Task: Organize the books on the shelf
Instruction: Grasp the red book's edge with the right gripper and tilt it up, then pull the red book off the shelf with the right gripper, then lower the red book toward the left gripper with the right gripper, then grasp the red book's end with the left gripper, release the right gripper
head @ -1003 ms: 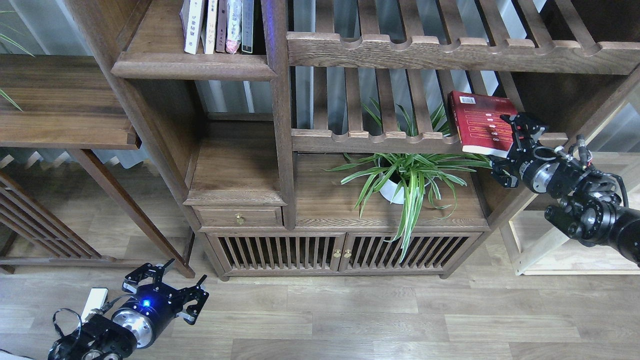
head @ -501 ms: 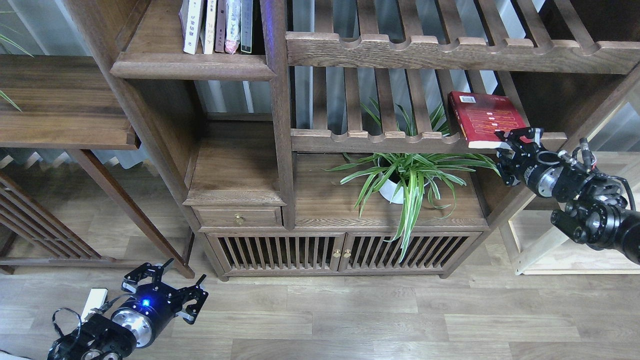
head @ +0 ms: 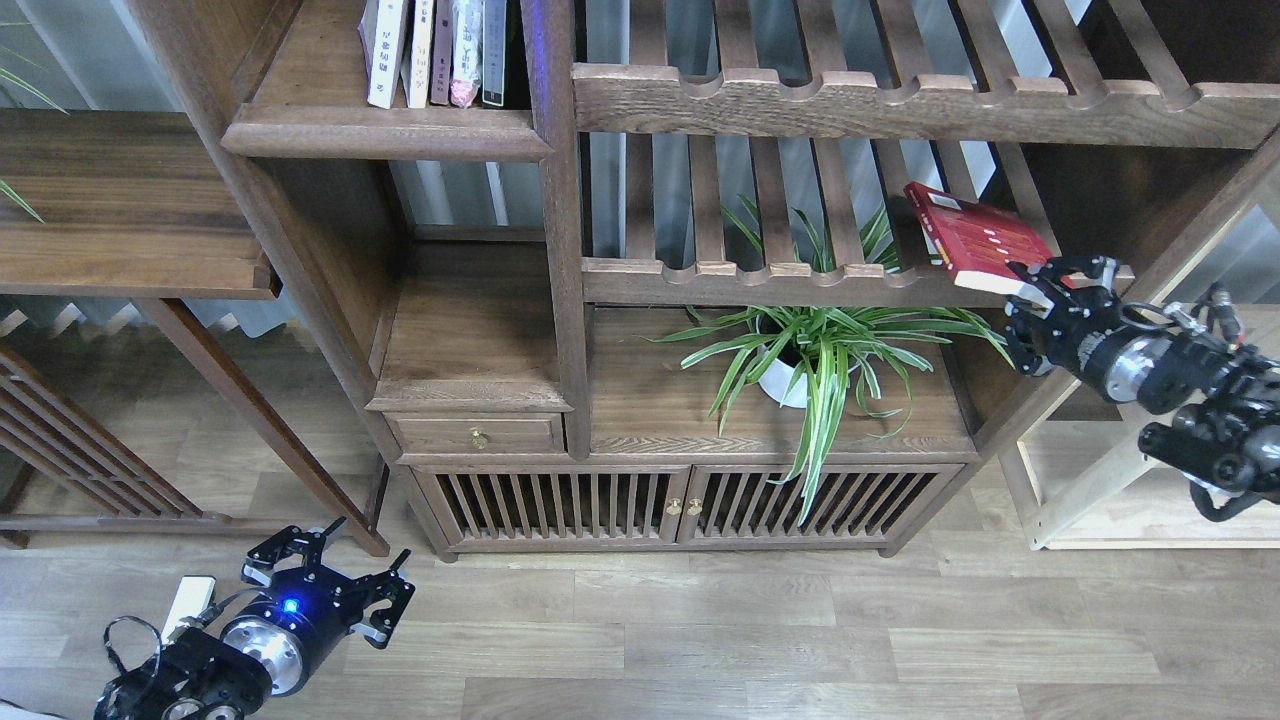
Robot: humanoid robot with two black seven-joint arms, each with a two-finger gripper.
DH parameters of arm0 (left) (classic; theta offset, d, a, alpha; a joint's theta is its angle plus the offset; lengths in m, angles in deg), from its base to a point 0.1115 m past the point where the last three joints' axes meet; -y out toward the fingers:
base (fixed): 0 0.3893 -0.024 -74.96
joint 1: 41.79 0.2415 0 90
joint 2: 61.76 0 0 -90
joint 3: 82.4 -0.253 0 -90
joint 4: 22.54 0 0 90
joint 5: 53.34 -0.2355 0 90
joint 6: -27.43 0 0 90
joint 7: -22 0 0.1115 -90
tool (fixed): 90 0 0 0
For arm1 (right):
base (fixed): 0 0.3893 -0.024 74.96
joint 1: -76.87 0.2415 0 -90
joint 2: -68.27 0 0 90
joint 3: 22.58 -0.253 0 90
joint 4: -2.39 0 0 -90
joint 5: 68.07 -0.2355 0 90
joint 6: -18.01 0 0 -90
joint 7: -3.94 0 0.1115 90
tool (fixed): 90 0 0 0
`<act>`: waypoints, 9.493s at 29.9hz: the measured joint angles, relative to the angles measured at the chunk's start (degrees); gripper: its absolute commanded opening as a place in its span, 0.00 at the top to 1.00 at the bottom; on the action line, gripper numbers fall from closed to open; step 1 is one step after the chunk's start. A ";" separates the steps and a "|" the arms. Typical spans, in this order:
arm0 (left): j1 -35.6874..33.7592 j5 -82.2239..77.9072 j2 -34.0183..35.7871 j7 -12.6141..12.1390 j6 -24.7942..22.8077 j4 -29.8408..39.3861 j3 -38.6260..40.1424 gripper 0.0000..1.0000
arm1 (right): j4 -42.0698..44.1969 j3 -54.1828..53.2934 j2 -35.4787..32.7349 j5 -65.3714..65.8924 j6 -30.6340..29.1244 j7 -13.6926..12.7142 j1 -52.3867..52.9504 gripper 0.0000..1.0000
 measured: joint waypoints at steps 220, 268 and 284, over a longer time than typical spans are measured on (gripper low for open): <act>-37.10 -13.34 -17.87 -0.66 -47.81 -21.67 -18.78 0.14 | -16.59 20.76 23.86 6.28 0.00 0.00 3.80 0.93; -37.15 -13.85 -29.21 3.42 -29.84 -34.39 -27.61 1.00 | -17.97 23.52 24.57 5.49 0.00 0.03 7.33 0.92; -37.24 -9.76 -29.52 3.76 -29.96 -33.37 -26.64 1.00 | -16.07 22.16 21.41 -2.98 0.00 -0.01 5.09 0.00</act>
